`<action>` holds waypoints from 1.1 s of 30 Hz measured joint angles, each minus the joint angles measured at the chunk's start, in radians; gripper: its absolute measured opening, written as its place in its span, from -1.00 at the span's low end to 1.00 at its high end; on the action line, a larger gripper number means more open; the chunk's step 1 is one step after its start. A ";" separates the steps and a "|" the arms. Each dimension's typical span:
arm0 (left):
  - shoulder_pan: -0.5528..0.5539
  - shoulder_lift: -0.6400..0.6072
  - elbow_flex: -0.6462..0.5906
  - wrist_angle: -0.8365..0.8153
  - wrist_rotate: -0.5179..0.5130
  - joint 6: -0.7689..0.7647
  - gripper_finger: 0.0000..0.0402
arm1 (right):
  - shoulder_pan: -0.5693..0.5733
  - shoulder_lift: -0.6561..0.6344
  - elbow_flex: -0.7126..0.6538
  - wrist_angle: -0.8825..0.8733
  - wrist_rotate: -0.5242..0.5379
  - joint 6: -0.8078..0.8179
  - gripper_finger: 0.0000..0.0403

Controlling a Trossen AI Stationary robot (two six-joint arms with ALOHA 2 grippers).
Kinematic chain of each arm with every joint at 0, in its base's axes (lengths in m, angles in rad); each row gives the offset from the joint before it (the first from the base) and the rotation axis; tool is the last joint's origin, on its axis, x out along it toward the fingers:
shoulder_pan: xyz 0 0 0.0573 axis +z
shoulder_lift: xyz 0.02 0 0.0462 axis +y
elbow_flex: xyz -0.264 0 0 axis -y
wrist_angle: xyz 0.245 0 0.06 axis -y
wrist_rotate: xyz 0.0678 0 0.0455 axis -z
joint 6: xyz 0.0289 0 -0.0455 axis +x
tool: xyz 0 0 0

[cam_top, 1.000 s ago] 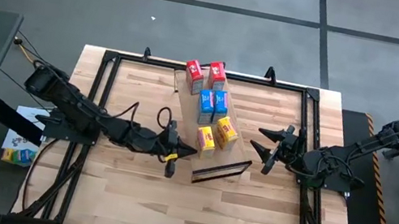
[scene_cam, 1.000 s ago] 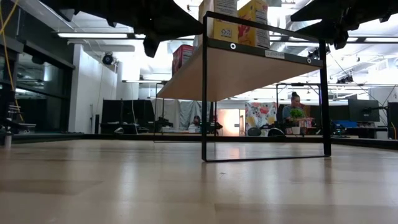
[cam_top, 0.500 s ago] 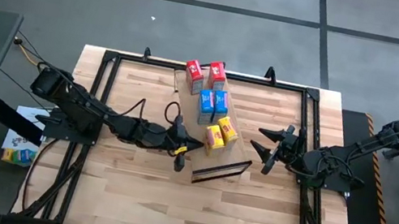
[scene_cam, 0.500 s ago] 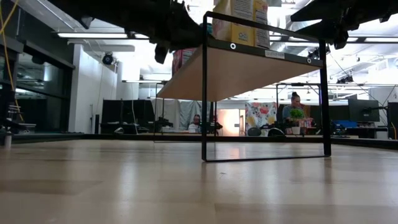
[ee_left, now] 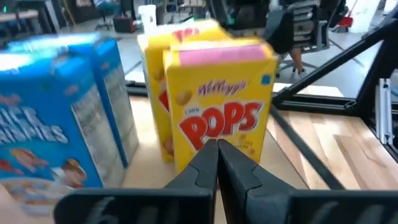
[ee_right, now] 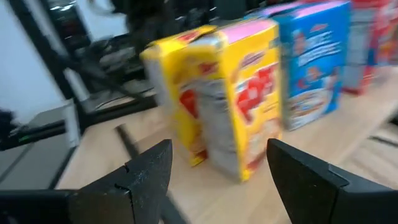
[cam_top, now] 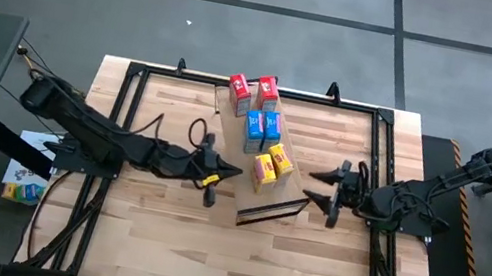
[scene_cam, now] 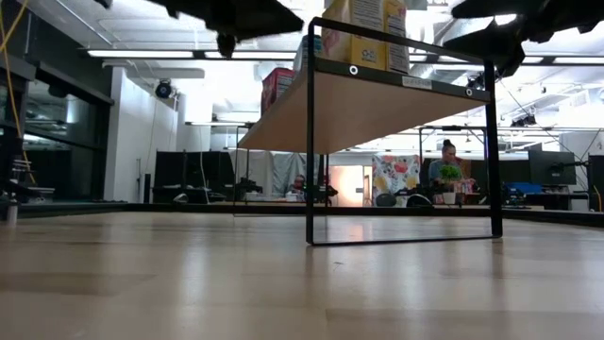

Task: Stack cereal on shelf
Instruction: Return to Home Position

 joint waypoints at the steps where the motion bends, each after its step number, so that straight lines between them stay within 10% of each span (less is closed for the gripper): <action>1: -0.005 -0.018 0.000 -0.010 0.000 0.017 -1.00 | 0.000 0.005 0.000 0.004 -0.021 0.000 0.26; 16: -0.124 -0.372 -0.298 0.185 -0.098 0.225 -1.00 | 0.003 0.049 0.000 0.138 -0.028 -0.138 0.26; 33: 0.035 -0.931 -0.722 0.139 0.278 0.238 -1.00 | 0.002 0.049 0.000 0.136 0.084 -0.139 0.26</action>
